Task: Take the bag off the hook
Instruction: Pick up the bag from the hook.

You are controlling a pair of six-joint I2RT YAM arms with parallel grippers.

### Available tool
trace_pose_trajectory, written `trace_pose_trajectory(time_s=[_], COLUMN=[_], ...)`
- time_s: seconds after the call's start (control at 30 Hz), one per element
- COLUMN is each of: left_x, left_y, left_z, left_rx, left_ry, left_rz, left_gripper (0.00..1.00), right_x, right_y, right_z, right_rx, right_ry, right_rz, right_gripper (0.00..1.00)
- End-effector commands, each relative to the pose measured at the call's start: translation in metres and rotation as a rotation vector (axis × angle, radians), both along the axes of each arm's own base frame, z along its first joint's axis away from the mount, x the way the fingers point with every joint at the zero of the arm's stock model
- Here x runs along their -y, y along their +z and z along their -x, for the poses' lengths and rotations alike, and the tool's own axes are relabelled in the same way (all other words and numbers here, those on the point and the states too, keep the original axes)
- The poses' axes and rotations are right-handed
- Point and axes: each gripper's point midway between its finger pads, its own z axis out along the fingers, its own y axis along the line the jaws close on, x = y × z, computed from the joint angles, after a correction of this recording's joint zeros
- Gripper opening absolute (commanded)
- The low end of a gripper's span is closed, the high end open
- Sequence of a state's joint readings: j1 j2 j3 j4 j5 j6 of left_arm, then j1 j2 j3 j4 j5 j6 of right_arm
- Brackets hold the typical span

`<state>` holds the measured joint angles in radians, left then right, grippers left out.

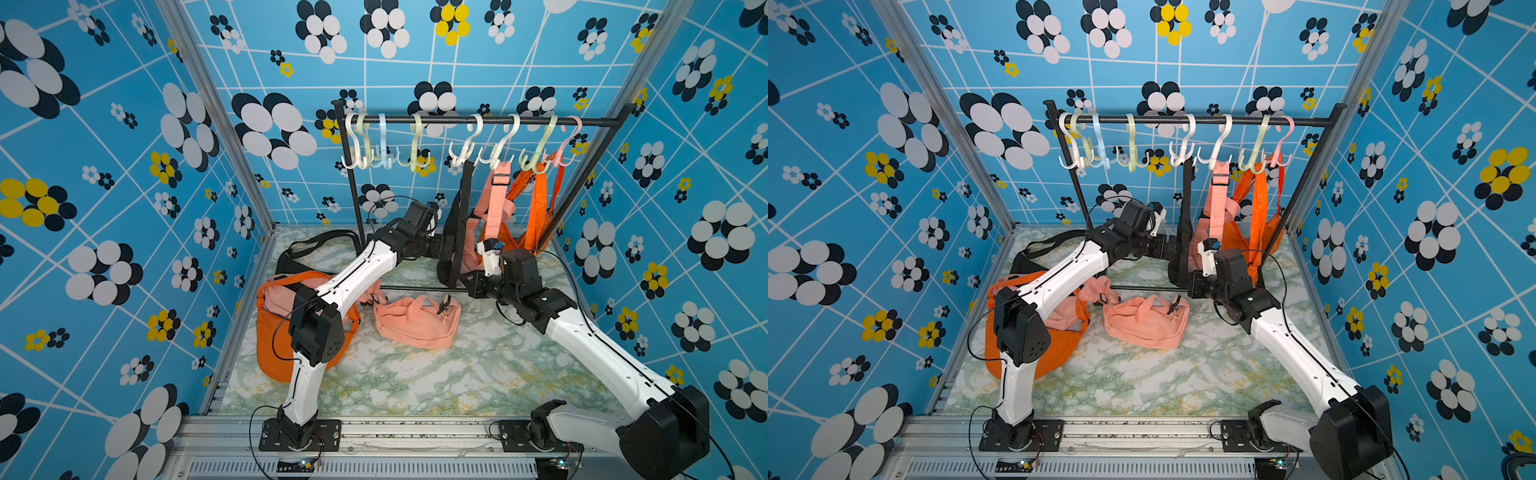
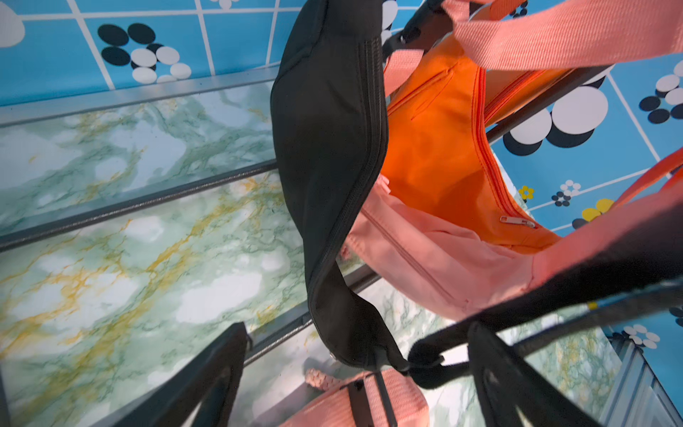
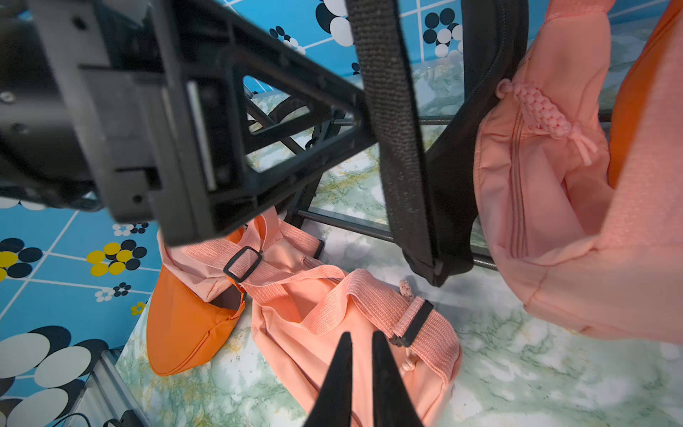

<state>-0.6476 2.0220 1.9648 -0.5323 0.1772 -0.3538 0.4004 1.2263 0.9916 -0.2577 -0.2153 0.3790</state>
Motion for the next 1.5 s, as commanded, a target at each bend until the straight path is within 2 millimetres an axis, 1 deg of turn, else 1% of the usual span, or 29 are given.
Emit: trace_pose_trajectory(time_s=[0.0, 0.03, 0.07, 0.13, 0.17, 0.23, 0.3, 0.33, 0.4, 0.43, 0.47, 0.5, 0.6, 0.67, 0.7, 0.77, 0.83, 0.87, 0.97, 1.0, 1.07, 1.17, 1.2, 1.23, 1.33, 1.37, 1.43, 1.47], left_x=[-0.006, -0.005, -0.003, -0.001, 0.001, 0.008, 0.015, 0.019, 0.023, 0.025, 0.026, 0.028, 0.027, 0.021, 0.016, 0.006, -0.010, -0.016, -0.043, -0.053, -0.075, -0.104, -0.111, -0.119, -0.136, -0.140, -0.146, -0.147], left_y=[0.045, 0.047, 0.049, 0.048, 0.046, 0.041, 0.039, 0.037, 0.033, 0.032, 0.032, 0.031, 0.041, 0.048, 0.054, 0.064, 0.075, 0.079, 0.099, 0.102, 0.120, 0.135, 0.139, 0.144, 0.158, 0.165, 0.175, 0.180], left_z=[0.013, 0.016, 0.016, 0.012, 0.010, 0.005, 0.000, -0.002, -0.008, -0.012, -0.013, -0.015, -0.016, -0.015, -0.015, -0.012, -0.008, -0.006, 0.004, 0.006, 0.013, 0.020, 0.022, 0.024, 0.028, 0.030, 0.032, 0.034], left_rx=[0.082, 0.088, 0.094, 0.094, 0.089, 0.073, 0.059, 0.055, 0.047, 0.043, 0.042, 0.038, 0.054, 0.066, 0.075, 0.081, 0.078, 0.075, 0.105, 0.112, 0.143, 0.174, 0.181, 0.190, 0.198, 0.206, 0.223, 0.232], left_ry=[-0.022, -0.032, -0.038, -0.040, -0.042, -0.053, -0.063, -0.068, -0.067, -0.063, -0.064, -0.065, -0.065, -0.055, -0.045, -0.027, -0.001, 0.008, 0.046, 0.064, 0.097, 0.148, 0.162, 0.177, 0.206, 0.207, 0.211, 0.208], left_rz=[0.090, 0.102, 0.112, 0.109, 0.104, 0.105, 0.117, 0.121, 0.118, 0.113, 0.113, 0.112, 0.115, 0.103, 0.098, 0.096, 0.104, 0.105, 0.111, 0.107, 0.115, 0.124, 0.131, 0.143, 0.205, 0.229, 0.255, 0.261], left_gripper=[0.78, 0.70, 0.64, 0.62, 0.62, 0.76, 0.83, 0.85, 0.85, 0.80, 0.73, 0.58, 0.20, 0.04, 0.00, 0.00, 0.00, 0.00, 0.00, 0.00, 0.00, 0.00, 0.00, 0.00, 0.00, 0.00, 0.00, 0.00], right_x=[0.002, 0.003, 0.003, 0.003, 0.003, 0.002, 0.002, 0.003, 0.005, 0.006, 0.007, 0.008, 0.013, 0.015, 0.015, 0.013, 0.007, 0.004, -0.005, -0.008, -0.014, -0.020, -0.021, -0.024, -0.032, -0.033, -0.036, -0.037], right_y=[0.009, 0.010, 0.011, 0.012, 0.012, 0.012, 0.011, 0.010, 0.009, 0.009, 0.009, 0.010, 0.011, 0.012, 0.013, 0.020, 0.033, 0.040, 0.064, 0.073, 0.090, 0.114, 0.120, 0.128, 0.150, 0.157, 0.167, 0.172], right_z=[-0.005, -0.006, -0.006, -0.008, -0.009, -0.009, -0.009, -0.008, -0.007, -0.006, -0.006, -0.005, -0.005, -0.007, -0.008, -0.015, -0.025, -0.030, -0.047, -0.053, -0.064, -0.079, -0.084, -0.089, -0.099, -0.103, -0.110, -0.114], right_rx=[0.020, 0.025, 0.026, 0.031, 0.032, 0.026, 0.022, 0.020, 0.020, 0.022, 0.025, 0.028, 0.036, 0.042, 0.045, 0.069, 0.100, 0.117, 0.176, 0.197, 0.241, 0.301, 0.315, 0.338, 0.393, 0.413, 0.453, 0.473], right_ry=[-0.008, -0.013, -0.019, -0.021, -0.021, -0.022, -0.021, -0.024, -0.028, -0.030, -0.031, -0.033, -0.047, -0.058, -0.062, -0.061, -0.057, -0.055, -0.042, -0.037, -0.024, -0.017, -0.017, -0.014, -0.007, -0.011, -0.020, -0.020], right_rz=[-0.003, -0.001, 0.001, 0.001, 0.000, -0.002, -0.001, -0.001, 0.006, 0.011, 0.014, 0.020, 0.039, 0.048, 0.048, 0.038, 0.016, 0.006, -0.019, -0.025, -0.025, -0.024, -0.029, -0.040, -0.090, -0.108, -0.137, -0.148], right_gripper=[0.05, 0.04, 0.02, 0.01, 0.01, 0.00, 0.00, 0.00, 0.00, 0.00, 0.00, 0.00, 0.00, 0.00, 0.00, 0.02, 0.09, 0.13, 0.23, 0.26, 0.31, 0.37, 0.40, 0.45, 0.64, 0.69, 0.75, 0.75])
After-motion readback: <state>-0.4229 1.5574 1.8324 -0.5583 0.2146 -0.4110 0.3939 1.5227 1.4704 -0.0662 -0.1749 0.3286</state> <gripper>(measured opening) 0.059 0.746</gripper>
